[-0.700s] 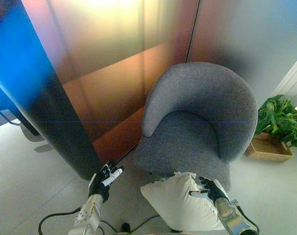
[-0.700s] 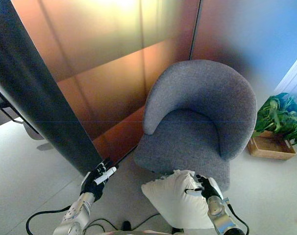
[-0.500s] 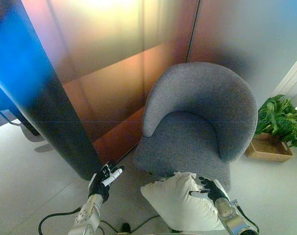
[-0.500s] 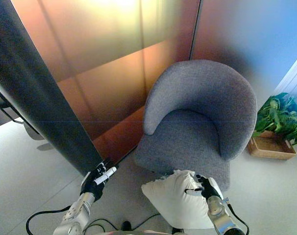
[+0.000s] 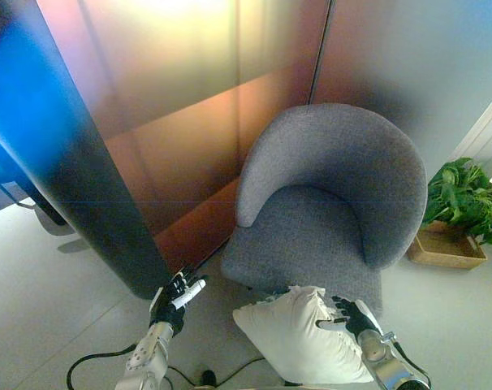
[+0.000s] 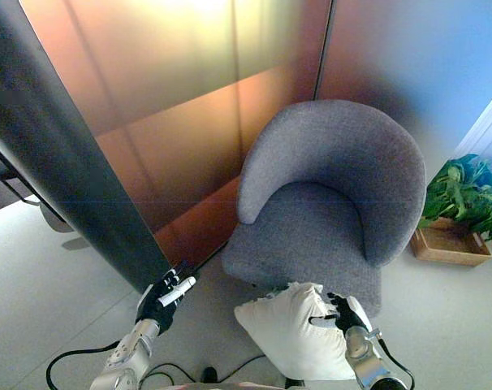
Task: Pick up the pillow and put it on the sofa.
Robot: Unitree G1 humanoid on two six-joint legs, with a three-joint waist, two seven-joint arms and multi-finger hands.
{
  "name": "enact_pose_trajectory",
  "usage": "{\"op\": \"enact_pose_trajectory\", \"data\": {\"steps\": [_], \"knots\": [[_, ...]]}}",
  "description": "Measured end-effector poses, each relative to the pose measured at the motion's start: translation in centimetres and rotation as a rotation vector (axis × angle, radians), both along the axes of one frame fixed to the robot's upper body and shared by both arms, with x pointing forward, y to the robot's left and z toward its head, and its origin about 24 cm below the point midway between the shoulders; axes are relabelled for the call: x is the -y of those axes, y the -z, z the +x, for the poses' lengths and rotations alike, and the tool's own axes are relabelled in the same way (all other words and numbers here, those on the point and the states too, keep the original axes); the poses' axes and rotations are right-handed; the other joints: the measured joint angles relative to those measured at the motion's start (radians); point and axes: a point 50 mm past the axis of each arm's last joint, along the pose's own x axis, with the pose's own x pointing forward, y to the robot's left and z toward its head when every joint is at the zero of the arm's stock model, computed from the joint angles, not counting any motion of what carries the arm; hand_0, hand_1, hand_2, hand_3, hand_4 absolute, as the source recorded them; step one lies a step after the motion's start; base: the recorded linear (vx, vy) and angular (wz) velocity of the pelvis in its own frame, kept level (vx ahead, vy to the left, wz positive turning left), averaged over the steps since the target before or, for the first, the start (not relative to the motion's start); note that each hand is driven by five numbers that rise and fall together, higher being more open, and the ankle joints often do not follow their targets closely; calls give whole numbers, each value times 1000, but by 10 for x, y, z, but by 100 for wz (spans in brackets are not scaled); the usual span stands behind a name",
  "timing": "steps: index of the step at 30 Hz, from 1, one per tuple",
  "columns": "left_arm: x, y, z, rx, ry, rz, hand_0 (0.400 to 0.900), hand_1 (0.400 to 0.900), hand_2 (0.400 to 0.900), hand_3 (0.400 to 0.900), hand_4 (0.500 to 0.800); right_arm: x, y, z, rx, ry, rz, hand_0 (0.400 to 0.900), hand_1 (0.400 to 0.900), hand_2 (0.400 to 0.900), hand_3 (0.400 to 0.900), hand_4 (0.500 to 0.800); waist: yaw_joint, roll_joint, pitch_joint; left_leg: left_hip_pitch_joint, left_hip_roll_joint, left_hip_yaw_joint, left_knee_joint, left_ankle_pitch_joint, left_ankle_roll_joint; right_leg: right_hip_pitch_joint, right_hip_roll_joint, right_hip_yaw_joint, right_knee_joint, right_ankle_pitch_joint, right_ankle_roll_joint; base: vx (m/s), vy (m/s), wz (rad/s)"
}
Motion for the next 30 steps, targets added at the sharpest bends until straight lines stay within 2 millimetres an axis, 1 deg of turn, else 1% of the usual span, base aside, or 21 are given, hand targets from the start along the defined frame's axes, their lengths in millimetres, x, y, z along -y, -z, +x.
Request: {"op": "enact_pose_trajectory", "data": {"steps": [5, 12, 14, 19, 23, 26, 30], "knots": [[0, 0, 0, 0, 0, 0, 900, 900, 900, 900, 800, 3, 4, -4, -28, 7, -16, 900, 900, 900, 900, 800, 2, 1, 0, 1, 0, -2, 0, 0, 0, 3, 0, -2, 0, 0, 0, 26, -4, 4], [0, 0, 0, 0, 2, 1, 900, 900, 900, 900, 800, 6, 8, -6, -83, -30, -71, 900, 900, 900, 900, 800, 7, 3, -1, 1, 0, -3, 0, 0, 0, 4, 0, -3, 0, 0, 0, 37, -3, 3], [0, 0, 0, 0, 2, 1, 900, 900, 900, 900, 800, 8, 11, -9, -101, -22, -80, 900, 900, 900, 900, 800, 21, 4, -2, 1, 0, -3, 0, 0, 0, 4, 0, -3, 0, 0, 0, 29, -1, 3], [-1, 0, -1, -4, 4, 3, 900, 900, 900, 900, 800, 12, 13, -11, -124, -12, -96, 900, 900, 900, 900, 800, 30, 9, 1, 1, 0, -5, 0, 0, 1, 5, 0, -4, 0, 0, 0, 4, 0, 1], [2, 1, 0, -7, 13, 2, 900, 900, 900, 900, 800, 13, 11, -2, -117, -20, -117, 900, 900, 900, 900, 800, 37, 23, 11, -3, 0, -5, 0, 1, 1, 0, 0, -3, 1, 0, 0, -61, 2, 2], [8, 0, 3, -3, 38, -1, 900, 900, 900, 900, 800, 18, 11, 2, -132, -12, -154, 900, 900, 900, 900, 800, 50, 35, 23, -15, 0, -7, 1, 2, 2, -12, 1, -4, 1, 0, 0, -131, 0, 1], [10, -7, 17, 36, 43, 5, 900, 900, 900, 900, 800, 24, -3, 29, -75, -1, -189, 900, 900, 900, 900, 800, 51, 56, 87, -49, -1, -16, 11, 20, 5, -39, 1, -11, 2, 11, 3, -181, 16, 1]]}}
